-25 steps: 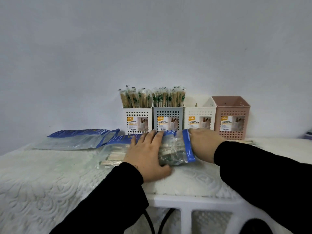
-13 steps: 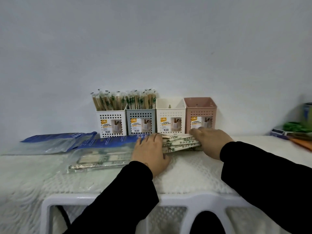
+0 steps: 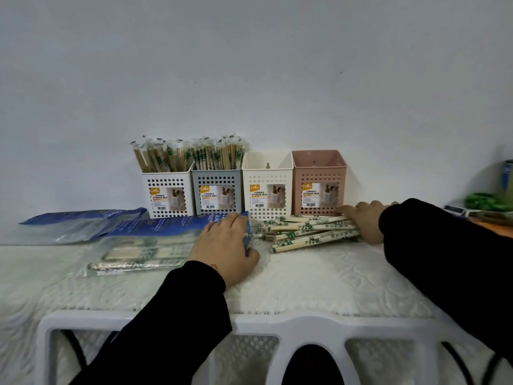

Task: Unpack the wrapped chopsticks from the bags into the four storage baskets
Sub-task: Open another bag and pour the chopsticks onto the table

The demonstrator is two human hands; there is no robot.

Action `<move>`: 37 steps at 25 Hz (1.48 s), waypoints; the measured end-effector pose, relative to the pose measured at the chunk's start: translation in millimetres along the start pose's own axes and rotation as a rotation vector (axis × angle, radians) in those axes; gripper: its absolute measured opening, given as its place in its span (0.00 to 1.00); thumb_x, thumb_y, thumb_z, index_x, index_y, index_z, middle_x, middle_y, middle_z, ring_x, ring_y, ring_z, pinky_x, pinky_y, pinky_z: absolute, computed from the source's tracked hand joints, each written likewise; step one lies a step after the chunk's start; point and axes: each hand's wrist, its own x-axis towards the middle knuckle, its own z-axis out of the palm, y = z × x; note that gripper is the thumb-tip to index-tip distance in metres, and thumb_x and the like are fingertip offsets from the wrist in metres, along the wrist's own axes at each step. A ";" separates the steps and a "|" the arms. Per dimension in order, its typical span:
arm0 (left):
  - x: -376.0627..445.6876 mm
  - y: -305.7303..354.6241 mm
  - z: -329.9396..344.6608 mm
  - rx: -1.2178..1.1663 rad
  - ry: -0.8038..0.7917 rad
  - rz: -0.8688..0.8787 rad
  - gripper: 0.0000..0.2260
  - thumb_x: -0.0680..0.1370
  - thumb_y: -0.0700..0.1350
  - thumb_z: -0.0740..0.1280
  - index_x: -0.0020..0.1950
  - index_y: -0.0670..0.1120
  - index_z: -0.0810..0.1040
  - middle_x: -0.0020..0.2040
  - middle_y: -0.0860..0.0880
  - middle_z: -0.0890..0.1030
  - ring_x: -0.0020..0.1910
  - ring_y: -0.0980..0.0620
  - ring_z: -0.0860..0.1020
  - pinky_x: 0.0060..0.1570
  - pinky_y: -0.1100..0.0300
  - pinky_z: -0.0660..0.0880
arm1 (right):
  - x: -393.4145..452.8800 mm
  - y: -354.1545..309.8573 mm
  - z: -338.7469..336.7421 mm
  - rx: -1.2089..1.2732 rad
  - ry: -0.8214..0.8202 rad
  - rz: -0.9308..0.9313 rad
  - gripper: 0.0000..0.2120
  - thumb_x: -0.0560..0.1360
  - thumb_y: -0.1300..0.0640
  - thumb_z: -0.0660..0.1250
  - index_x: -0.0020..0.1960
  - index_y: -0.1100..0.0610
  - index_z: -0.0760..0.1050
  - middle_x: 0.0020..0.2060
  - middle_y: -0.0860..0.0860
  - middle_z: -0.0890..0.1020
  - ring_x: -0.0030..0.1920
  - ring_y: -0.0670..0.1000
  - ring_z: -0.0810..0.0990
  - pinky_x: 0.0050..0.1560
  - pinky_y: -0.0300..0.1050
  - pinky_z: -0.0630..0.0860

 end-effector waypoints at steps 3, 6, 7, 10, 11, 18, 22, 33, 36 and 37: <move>-0.4 0.9 0.3 -0.006 -0.009 -0.008 0.28 0.76 0.54 0.59 0.75 0.49 0.60 0.74 0.50 0.65 0.69 0.47 0.66 0.71 0.51 0.60 | -8.0 -7.9 -18.1 0.297 -0.176 -0.123 0.48 0.69 0.54 0.68 0.77 0.44 0.39 0.76 0.56 0.57 0.71 0.57 0.65 0.67 0.51 0.68; 0.1 1.7 -0.5 -0.007 -0.030 -0.018 0.29 0.76 0.55 0.59 0.76 0.49 0.59 0.75 0.49 0.64 0.70 0.46 0.65 0.72 0.51 0.59 | -15.4 -37.1 -8.4 0.351 -0.103 -0.262 0.42 0.70 0.31 0.59 0.73 0.33 0.36 0.77 0.46 0.40 0.77 0.57 0.42 0.72 0.68 0.43; -0.1 2.0 -1.0 -0.009 -0.033 -0.017 0.30 0.76 0.56 0.59 0.76 0.49 0.58 0.75 0.49 0.63 0.71 0.46 0.65 0.72 0.50 0.59 | -15.2 -47.5 0.7 0.296 -0.069 -0.256 0.38 0.70 0.26 0.51 0.72 0.31 0.35 0.77 0.44 0.39 0.77 0.57 0.41 0.71 0.71 0.40; -4.0 0.1 -3.9 -0.073 -0.035 0.011 0.34 0.75 0.58 0.61 0.78 0.50 0.54 0.76 0.50 0.61 0.73 0.47 0.63 0.73 0.50 0.57 | -12.0 -60.9 18.1 0.266 -0.023 -0.199 0.34 0.70 0.24 0.40 0.72 0.30 0.36 0.77 0.42 0.40 0.78 0.57 0.42 0.70 0.72 0.39; -6.0 -3.4 -6.7 -0.099 -0.043 0.040 0.36 0.74 0.60 0.62 0.78 0.50 0.52 0.77 0.50 0.60 0.73 0.48 0.61 0.74 0.50 0.56 | -10.3 -59.5 17.8 0.280 -0.026 -0.183 0.33 0.70 0.25 0.40 0.72 0.30 0.37 0.77 0.42 0.41 0.78 0.57 0.42 0.70 0.72 0.39; -20.3 -103.7 -36.8 0.103 -0.086 0.163 0.52 0.64 0.80 0.53 0.79 0.53 0.44 0.80 0.51 0.52 0.77 0.51 0.54 0.75 0.51 0.46 | -15.6 -112.2 -32.6 0.608 0.356 -0.347 0.17 0.80 0.49 0.59 0.67 0.49 0.73 0.66 0.48 0.75 0.65 0.50 0.72 0.64 0.44 0.67; -29.9 -139.8 -30.0 0.003 -0.098 0.038 0.56 0.58 0.83 0.52 0.79 0.54 0.47 0.79 0.51 0.55 0.75 0.49 0.61 0.73 0.52 0.60 | -6.7 -169.3 -53.5 0.696 0.258 -0.447 0.08 0.78 0.56 0.62 0.45 0.52 0.80 0.41 0.49 0.81 0.44 0.48 0.78 0.40 0.36 0.68; -26.9 -146.1 -23.0 -0.086 -0.078 0.058 0.52 0.64 0.78 0.61 0.78 0.51 0.47 0.78 0.53 0.54 0.73 0.50 0.61 0.72 0.52 0.60 | 10.3 -191.6 -71.8 0.215 0.135 -0.362 0.04 0.78 0.60 0.61 0.52 0.55 0.73 0.54 0.53 0.80 0.48 0.52 0.77 0.46 0.40 0.70; -28.9 -147.1 -20.6 -0.130 -0.046 0.057 0.52 0.64 0.77 0.61 0.78 0.51 0.47 0.78 0.53 0.52 0.74 0.49 0.61 0.72 0.52 0.59 | 1.0 -196.7 -80.8 0.392 0.294 -0.369 0.06 0.77 0.64 0.60 0.50 0.56 0.74 0.48 0.55 0.81 0.46 0.54 0.78 0.42 0.39 0.68; -29.8 -147.1 -20.4 -0.141 -0.038 0.059 0.53 0.64 0.77 0.62 0.78 0.51 0.47 0.78 0.53 0.52 0.74 0.48 0.61 0.72 0.52 0.59 | -0.2 -200.6 -85.0 0.451 0.329 -0.373 0.06 0.76 0.65 0.61 0.48 0.57 0.74 0.45 0.55 0.80 0.43 0.53 0.76 0.39 0.40 0.67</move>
